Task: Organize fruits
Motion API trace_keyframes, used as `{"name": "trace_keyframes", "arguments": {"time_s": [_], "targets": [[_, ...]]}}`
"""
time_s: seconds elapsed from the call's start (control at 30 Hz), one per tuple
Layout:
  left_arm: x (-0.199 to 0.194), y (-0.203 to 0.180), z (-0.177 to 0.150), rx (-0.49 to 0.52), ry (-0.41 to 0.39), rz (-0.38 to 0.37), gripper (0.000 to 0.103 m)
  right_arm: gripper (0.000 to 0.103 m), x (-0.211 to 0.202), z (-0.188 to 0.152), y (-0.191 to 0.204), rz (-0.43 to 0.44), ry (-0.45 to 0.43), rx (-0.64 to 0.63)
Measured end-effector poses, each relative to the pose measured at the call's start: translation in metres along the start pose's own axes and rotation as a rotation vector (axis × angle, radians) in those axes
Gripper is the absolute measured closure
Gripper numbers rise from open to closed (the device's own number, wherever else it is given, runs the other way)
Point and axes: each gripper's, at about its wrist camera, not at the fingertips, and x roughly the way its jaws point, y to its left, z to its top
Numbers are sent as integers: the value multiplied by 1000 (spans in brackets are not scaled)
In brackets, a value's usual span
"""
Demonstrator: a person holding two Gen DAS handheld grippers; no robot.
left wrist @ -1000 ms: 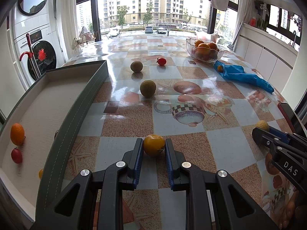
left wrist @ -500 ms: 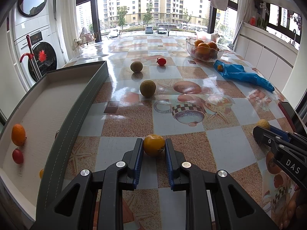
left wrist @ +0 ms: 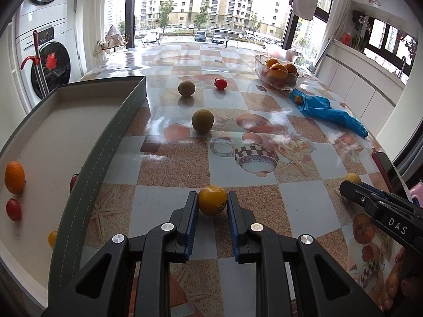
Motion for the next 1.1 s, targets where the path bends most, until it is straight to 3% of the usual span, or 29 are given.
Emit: {"name": "trace_keyframes", "arguments": {"time_s": [0.17, 0.33, 0.63, 0.7, 0.87, 1.1], "targets": [[-16, 19, 9, -45, -27, -42, 80, 75, -1, 12, 6, 32, 41, 41], [-42, 43, 21, -59, -100, -13, 80, 75, 3, 23, 44, 97, 81, 2], [-72, 122, 27, -134, -198, 168, 80, 75, 13, 38, 170, 268, 120, -185], [-68, 138, 23, -143, -185, 226, 80, 75, 17, 39, 199, 308, 132, -230], [-59, 165, 11, -201, -158, 251, 80, 75, 30, 33, 257, 357, 161, -327], [-58, 167, 4, -187, -169, 269, 80, 74, 54, 28, 276, 344, 221, -359]]}}
